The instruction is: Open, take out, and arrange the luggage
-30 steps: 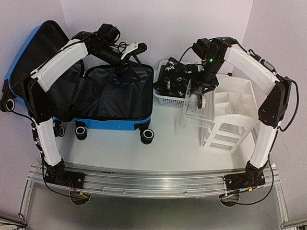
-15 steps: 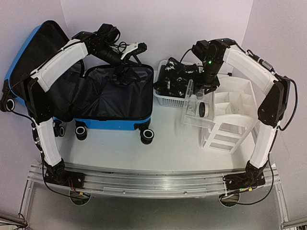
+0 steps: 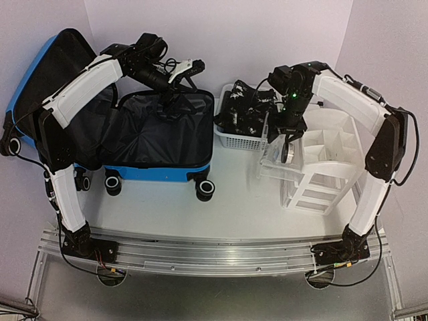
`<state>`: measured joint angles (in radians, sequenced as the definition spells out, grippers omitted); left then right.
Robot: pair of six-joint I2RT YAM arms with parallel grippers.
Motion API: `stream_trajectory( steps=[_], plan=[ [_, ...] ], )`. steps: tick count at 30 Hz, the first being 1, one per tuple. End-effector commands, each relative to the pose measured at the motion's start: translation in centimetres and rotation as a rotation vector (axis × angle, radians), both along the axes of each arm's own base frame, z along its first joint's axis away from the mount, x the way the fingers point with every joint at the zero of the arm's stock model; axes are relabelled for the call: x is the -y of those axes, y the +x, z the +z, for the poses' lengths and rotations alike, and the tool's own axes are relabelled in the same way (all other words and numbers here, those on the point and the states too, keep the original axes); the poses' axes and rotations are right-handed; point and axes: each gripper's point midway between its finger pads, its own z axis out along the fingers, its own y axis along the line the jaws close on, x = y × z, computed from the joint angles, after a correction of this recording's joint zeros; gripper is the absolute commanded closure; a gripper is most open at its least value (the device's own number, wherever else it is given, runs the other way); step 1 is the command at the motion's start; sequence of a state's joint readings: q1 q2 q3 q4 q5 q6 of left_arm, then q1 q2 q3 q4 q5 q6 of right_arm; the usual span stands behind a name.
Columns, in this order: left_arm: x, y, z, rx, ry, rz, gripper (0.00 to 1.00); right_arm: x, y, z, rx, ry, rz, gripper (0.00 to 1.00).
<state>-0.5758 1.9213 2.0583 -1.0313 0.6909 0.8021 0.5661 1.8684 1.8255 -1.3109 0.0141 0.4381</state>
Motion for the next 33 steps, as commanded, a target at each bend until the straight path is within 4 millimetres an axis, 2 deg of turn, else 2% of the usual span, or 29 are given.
stream_trajectory(
  steps=[1, 8, 12, 15, 18, 20, 23, 26, 30, 33],
  plan=[
    [-0.3, -1.3, 2.5, 0.008, -0.046, -0.016, 0.0, 6.4, -10.2, 1.8, -0.36, -0.22, 0.004, 0.48],
    [-0.1, -1.4, 2.4, 0.0, -0.047, -0.017, 0.0, 6.5, -10.3, 2.4, -0.337, -0.206, 0.01, 0.52],
    [-0.1, -1.5, 2.5, 0.002, -0.049, -0.017, 0.0, 5.2, -10.2, 2.8, -0.341, -0.135, 0.023, 0.56],
    [-0.1, -1.5, 2.5, 0.001, -0.05, -0.018, 0.0, 4.3, -9.0, 4.2, -0.264, -0.084, 0.007, 0.52],
    [-0.2, -1.6, 2.5, 0.002, -0.049, -0.02, 0.0, 5.3, -7.5, 6.0, -0.149, -0.12, -0.056, 0.49],
    [-0.2, -1.7, 2.5, 0.001, -0.05, -0.022, 0.0, 6.2, -7.2, 6.8, -0.103, -0.148, -0.116, 0.49],
    [-0.2, -1.8, 2.6, 0.0, -0.052, -0.025, 0.0, 7.4, -8.0, 7.6, -0.062, -0.156, -0.195, 0.51],
    [-0.3, -1.8, 2.4, -0.002, -0.047, -0.027, 0.0, 8.4, -9.6, 7.8, -0.06, -0.148, -0.269, 0.55],
    [-0.2, -1.9, 2.4, -0.009, -0.05, -0.032, 0.0, 8.6, -12.0, 6.7, -0.123, -0.11, -0.31, 0.6],
    [-0.1, -2.0, 2.5, -0.012, -0.057, -0.034, 0.0, 8.4, -13.0, 6.1, -0.166, -0.094, -0.323, 0.6]
  ],
)
